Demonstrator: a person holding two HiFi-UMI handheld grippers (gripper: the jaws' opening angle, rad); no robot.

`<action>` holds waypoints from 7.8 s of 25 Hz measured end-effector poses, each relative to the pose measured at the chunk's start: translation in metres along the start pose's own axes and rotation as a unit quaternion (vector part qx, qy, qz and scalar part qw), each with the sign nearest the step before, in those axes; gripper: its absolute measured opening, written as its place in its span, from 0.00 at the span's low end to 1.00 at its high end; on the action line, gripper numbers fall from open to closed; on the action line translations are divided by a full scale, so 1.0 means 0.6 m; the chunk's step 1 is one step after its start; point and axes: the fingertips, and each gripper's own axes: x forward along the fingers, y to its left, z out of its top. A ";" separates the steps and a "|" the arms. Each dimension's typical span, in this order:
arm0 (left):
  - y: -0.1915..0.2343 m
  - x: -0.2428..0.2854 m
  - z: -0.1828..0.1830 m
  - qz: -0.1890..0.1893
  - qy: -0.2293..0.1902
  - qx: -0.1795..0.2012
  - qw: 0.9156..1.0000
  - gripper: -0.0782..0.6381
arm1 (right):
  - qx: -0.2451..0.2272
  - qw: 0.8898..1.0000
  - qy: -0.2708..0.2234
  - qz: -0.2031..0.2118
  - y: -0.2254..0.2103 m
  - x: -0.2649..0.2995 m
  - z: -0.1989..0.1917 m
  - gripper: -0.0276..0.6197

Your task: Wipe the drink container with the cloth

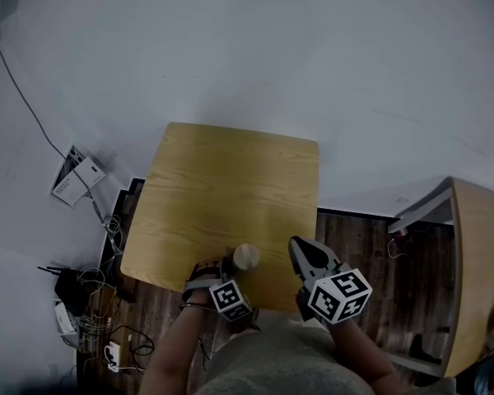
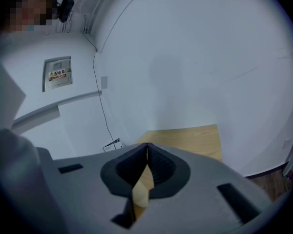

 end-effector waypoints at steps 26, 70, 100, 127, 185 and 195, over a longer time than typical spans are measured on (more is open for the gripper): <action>0.053 -0.214 0.028 0.071 -0.139 -0.171 0.973 0.13 | 0.021 0.999 -0.021 0.023 0.114 -0.086 -0.060 0.04; -0.150 -0.529 0.038 -0.020 -0.311 -0.297 0.902 0.14 | -0.181 0.952 0.071 0.235 0.471 -0.229 -0.231 0.09; -0.072 -0.439 -0.034 -0.025 -0.294 -0.456 0.839 0.30 | -0.062 0.996 -0.027 0.063 0.262 -0.125 -0.107 0.08; 0.039 -0.374 -0.042 0.044 -0.292 -0.546 0.784 0.14 | -0.029 0.997 0.073 0.025 0.122 0.023 -0.209 0.08; 0.043 -0.326 -0.053 0.061 -0.251 -0.566 0.783 0.14 | -0.056 0.997 0.052 -0.002 0.035 -0.005 -0.112 0.08; 0.047 -0.319 -0.051 0.059 -0.249 -0.573 0.779 0.14 | -0.073 0.995 0.066 0.006 0.040 0.035 -0.106 0.08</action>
